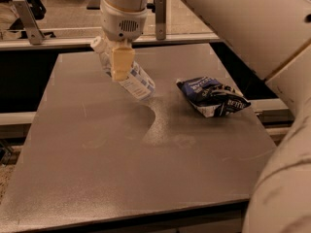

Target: Knock blue plastic bottle over

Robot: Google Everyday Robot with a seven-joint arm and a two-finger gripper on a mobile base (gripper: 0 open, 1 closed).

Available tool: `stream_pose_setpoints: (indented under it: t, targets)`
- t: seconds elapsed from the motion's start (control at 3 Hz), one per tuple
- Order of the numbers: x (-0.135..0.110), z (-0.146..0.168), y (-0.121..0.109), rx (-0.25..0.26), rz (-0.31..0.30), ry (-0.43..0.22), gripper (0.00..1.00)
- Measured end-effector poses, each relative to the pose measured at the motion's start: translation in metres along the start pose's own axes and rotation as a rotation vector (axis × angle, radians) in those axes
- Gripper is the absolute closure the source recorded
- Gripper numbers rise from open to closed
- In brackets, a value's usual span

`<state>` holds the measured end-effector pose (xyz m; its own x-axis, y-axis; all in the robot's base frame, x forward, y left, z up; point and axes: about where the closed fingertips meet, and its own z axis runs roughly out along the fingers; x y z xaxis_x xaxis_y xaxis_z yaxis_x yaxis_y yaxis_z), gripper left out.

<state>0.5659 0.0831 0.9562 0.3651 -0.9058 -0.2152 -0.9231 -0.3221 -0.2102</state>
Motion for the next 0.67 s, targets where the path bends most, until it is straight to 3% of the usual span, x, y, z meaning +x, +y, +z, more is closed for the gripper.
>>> stream_pose_setpoints:
  t: [0.33, 0.67]
  targets:
    - [0.007, 0.0124, 0.0054, -0.036, -0.051, 0.063, 0.84]
    - [0.0117, 0.0205, 0.011, -0.059, -0.1, 0.112, 0.6]
